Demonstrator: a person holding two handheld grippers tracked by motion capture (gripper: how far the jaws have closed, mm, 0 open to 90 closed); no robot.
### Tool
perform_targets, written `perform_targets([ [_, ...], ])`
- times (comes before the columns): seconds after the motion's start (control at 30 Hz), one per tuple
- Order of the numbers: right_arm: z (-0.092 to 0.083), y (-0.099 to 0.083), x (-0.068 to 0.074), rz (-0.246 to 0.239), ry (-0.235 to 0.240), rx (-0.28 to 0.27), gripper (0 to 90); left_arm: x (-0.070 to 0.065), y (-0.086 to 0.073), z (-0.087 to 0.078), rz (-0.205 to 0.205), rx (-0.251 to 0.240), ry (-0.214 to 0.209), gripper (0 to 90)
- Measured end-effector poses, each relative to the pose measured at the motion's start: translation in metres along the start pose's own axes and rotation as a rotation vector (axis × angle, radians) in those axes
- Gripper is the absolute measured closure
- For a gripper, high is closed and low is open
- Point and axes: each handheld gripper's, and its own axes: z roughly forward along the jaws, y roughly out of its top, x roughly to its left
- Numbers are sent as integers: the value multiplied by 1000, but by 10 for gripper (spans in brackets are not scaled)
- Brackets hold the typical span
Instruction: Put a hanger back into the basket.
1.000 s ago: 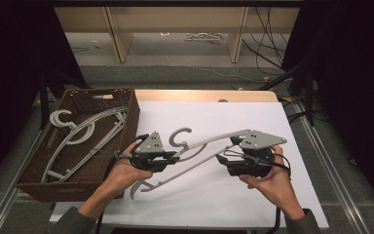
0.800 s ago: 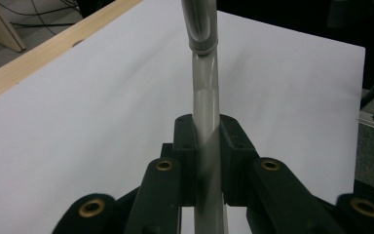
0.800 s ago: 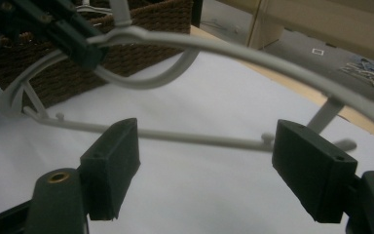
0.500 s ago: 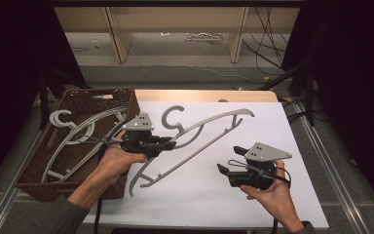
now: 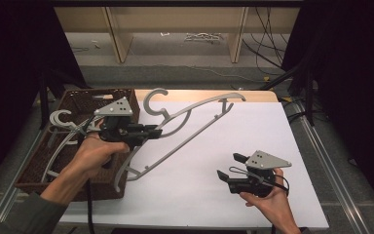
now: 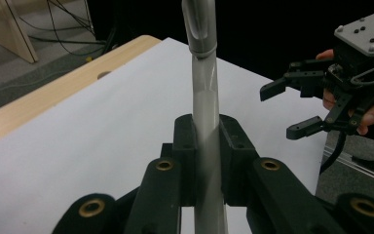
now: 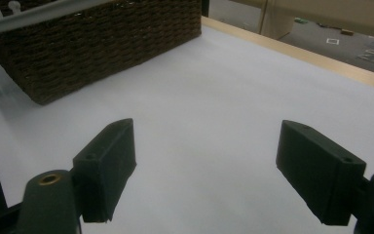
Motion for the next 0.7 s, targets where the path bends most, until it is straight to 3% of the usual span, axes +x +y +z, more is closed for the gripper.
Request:
perform_targets([
  [0.37, 3, -10, 2, 3, 14, 19, 221, 26, 4, -30, -22, -25, 73, 796],
  [0.53, 3, -11, 2, 2, 15, 22, 223, 43, 1, -41, -21, -11, 112, 796],
  [0.7, 3, -12, 2, 7, 19, 33, 222, 64, -6, -50, -57, -26, 155, 796],
])
